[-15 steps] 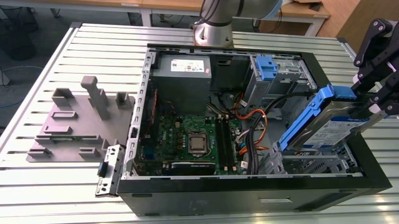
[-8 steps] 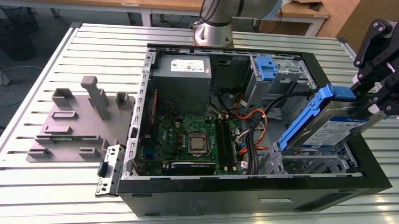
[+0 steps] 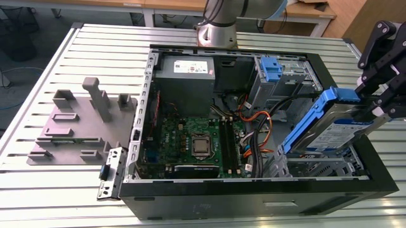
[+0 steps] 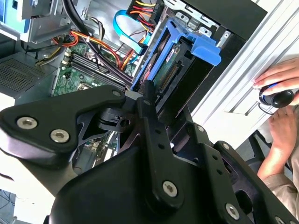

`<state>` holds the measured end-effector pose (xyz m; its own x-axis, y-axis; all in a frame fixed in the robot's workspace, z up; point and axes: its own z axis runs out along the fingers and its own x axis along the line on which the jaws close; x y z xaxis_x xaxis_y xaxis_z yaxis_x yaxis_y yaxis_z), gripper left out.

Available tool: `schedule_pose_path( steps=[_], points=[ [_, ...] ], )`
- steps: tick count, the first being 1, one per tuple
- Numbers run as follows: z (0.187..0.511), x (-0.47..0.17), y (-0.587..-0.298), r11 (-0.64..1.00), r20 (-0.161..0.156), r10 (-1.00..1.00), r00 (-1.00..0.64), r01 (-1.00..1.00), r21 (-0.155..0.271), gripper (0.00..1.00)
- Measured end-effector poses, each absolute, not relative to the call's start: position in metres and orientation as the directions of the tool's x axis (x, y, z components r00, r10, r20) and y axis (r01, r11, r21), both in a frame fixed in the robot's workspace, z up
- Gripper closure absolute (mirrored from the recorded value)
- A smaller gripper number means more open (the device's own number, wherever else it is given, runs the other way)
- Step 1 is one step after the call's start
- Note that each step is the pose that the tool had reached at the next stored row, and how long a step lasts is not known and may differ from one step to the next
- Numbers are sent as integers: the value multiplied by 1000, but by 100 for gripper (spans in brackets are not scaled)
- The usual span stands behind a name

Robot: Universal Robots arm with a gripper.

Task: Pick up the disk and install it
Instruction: 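Insert the disk into the insertion slot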

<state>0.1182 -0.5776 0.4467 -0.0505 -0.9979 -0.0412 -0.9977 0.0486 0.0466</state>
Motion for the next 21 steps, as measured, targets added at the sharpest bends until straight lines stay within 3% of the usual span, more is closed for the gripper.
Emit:
schedule_pose_path(
  steps=[21],
  points=[
    [444, 118, -578, 32, -41, -999, -34, -998, 47, 65]
  ],
)
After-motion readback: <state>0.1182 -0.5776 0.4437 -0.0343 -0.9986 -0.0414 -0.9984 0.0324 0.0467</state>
